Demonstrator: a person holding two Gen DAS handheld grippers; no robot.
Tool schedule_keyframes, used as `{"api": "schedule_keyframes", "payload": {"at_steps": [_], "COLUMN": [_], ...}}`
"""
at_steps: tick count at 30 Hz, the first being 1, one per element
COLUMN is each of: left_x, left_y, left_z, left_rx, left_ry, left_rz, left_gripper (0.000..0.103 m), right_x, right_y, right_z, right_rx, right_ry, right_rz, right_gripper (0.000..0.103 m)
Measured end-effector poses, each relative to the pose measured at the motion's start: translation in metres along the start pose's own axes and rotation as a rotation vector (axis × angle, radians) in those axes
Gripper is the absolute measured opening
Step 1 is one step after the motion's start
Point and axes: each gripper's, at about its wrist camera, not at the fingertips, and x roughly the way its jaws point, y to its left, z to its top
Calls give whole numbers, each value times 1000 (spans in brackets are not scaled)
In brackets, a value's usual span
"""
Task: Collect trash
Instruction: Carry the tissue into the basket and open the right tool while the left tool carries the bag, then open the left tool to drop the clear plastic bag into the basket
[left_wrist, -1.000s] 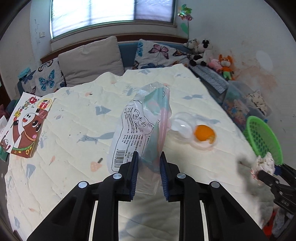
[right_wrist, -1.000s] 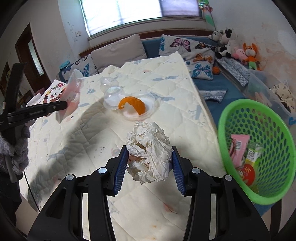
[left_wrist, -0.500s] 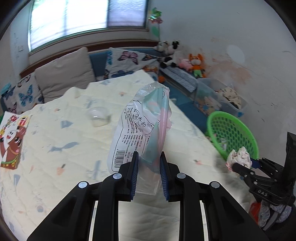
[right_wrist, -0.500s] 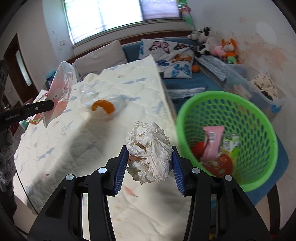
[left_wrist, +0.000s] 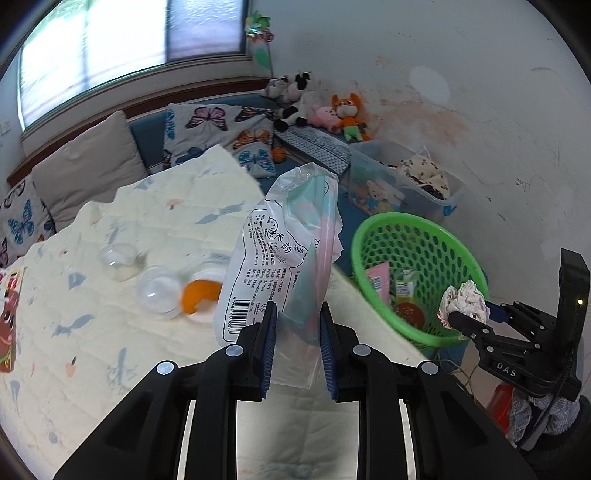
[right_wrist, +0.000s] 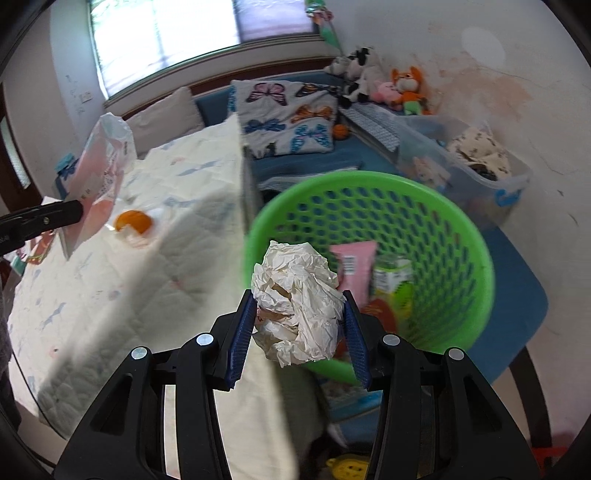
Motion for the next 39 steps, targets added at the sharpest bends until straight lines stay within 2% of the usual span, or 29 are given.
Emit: {"api": "schedule_keyframes", "payload": {"at_steps": [8,14,18,30,39], "left_x": [17,29,37,78,107], "left_y": [-38,-60,-71,-105,-124], "left_z": [16,27,32,36,30], "left_rx": [52,80,101,120,139], "left_ry": [11,19,27,96,141], "left_rz": [-21,-35,-46,-102,-117], "left_gripper": [22,22,22,22,23], "right_x": [8,15,16,3,-6], "right_y": [-44,-62,-70,-80,-78], "right_z": [4,4,3,-1,-5], "right_rx": [56,79,92,113,109], "right_ry": [14,26,21,-1,-11], "right_rz": [-71,-93,-100,-87,-71], "right_gripper": [49,51,62,70,71]}}
